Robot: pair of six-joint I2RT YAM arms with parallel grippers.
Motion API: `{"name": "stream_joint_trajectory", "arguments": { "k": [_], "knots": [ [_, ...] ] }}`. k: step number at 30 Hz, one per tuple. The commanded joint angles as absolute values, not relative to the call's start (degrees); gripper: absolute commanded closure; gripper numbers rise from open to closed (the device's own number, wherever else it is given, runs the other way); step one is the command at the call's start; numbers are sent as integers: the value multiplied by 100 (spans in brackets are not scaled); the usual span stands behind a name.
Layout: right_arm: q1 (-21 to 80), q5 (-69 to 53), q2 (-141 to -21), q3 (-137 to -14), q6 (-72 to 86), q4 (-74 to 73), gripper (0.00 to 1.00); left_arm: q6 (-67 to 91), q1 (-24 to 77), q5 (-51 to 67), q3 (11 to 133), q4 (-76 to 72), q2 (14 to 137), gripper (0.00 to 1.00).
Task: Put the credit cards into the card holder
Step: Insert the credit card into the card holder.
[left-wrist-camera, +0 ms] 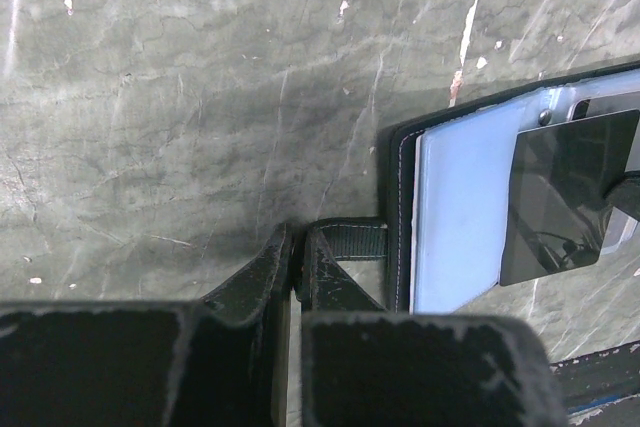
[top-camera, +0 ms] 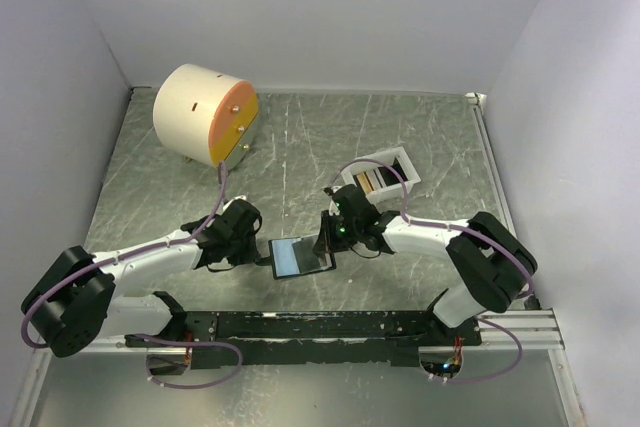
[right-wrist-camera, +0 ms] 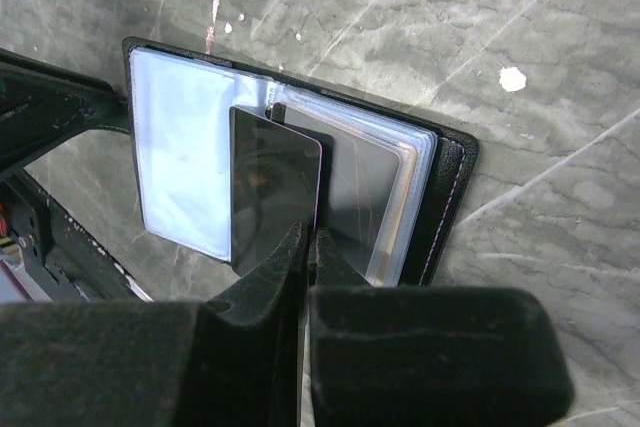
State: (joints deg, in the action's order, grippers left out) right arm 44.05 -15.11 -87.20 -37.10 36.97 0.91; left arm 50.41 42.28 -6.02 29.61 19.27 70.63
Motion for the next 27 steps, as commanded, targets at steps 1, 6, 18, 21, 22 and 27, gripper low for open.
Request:
{"name": "stream_joint_trajectory", "arguments": {
  "k": [1, 6, 18, 21, 22, 27],
  "knots": [
    [4403, -1427, -8769, -3893, 3512, -424, 100, 4983, 4247, -808, 3085, 2125, 7119, 89],
    [4403, -1268, -8771, -3990, 3550, -608, 100, 4975, 4246, -809, 3101, 2127, 7128, 89],
    [4421, -1435, -8919, -4057, 3478, -443, 100, 4992, 4251, -738, 3051, 2014, 7110, 89],
    [4445, -1592, -9014, -4105, 3431, -334, 100, 4992, 4252, -717, 3050, 1981, 7140, 89],
    [4459, -1604, -9058, -4135, 3409, -331, 100, 4986, 4247, -712, 3050, 1974, 7151, 89],
    [4491, -1644, -9158, -4166, 3442, -207, 100, 4965, 4251, -708, 3102, 1991, 7198, 89]
  ]
}}
